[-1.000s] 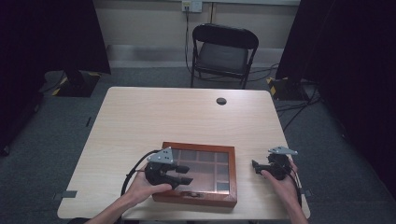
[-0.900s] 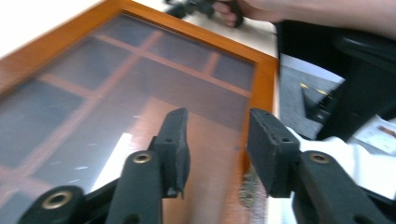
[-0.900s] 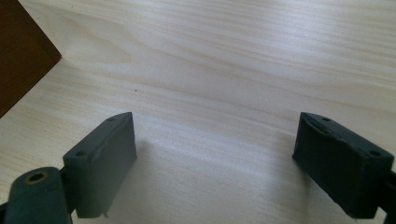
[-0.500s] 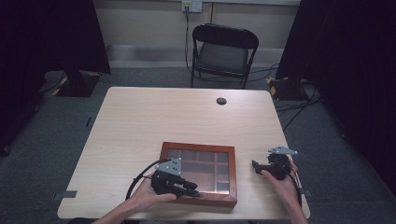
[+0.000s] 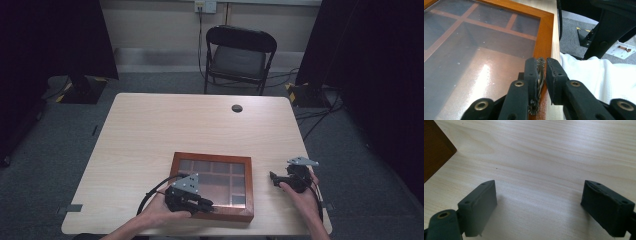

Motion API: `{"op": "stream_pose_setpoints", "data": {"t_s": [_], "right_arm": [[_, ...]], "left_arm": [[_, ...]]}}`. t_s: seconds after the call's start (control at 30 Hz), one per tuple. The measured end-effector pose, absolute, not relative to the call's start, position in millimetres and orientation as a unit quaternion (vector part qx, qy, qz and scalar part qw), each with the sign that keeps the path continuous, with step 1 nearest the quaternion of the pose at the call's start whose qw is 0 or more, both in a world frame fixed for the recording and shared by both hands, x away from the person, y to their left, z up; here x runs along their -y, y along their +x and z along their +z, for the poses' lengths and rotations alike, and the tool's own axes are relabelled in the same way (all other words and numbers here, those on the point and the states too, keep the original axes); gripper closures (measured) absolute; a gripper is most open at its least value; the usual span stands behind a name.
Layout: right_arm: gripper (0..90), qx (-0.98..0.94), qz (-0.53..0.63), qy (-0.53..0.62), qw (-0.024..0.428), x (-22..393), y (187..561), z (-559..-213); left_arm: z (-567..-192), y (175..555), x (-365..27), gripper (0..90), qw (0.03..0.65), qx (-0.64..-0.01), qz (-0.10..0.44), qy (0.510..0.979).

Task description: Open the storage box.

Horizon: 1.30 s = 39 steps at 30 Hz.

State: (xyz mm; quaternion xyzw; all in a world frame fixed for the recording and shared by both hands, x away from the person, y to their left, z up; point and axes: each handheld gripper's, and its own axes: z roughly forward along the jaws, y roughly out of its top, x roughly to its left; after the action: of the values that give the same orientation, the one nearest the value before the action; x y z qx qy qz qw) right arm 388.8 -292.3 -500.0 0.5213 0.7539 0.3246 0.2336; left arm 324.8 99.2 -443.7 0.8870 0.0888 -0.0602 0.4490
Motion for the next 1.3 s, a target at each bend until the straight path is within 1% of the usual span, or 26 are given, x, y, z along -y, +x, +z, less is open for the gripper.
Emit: {"op": "stream_pose_setpoints", "data": {"t_s": [0.1,0.37,0.5,0.63,0.7,0.83,1.3], "right_arm": [[12.1,-0.754,0.325,0.521,0.234,292.3,388.8,-500.0],[12.1,-0.754,0.325,0.521,0.232,291.6,388.4,-499.8],[14.4,-0.761,0.324,0.514,0.226,287.9,387.7,-498.1],[14.7,-0.776,0.323,0.501,0.208,281.3,386.0,-495.3],[14.8,-0.785,0.322,0.488,0.207,277.4,384.7,-493.7],[14.7,-0.794,0.34,0.465,0.192,271.3,382.1,-489.2],[15.4,-0.817,0.37,0.418,0.146,260.8,371.6,-476.3]], "left_arm": [[-441.4,324.5,-97.6,81.3,0.439,-0.077,-0.047,0.894],[-440.8,327.9,-96.7,82.4,0.436,-0.084,-0.065,0.894],[-440.9,330.3,-95.6,82.6,0.435,-0.088,-0.074,0.893],[-440.7,330.2,-94.4,82.6,0.433,-0.091,-0.076,0.894],[-440.8,331.5,-94.2,82.6,0.432,-0.095,-0.081,0.893],[-439.7,332.2,-92.6,82.7,0.432,-0.1,-0.086,0.892],[-430.1,335.8,-92.7,82.7,0.437,-0.104,-0.097,0.888]]}}
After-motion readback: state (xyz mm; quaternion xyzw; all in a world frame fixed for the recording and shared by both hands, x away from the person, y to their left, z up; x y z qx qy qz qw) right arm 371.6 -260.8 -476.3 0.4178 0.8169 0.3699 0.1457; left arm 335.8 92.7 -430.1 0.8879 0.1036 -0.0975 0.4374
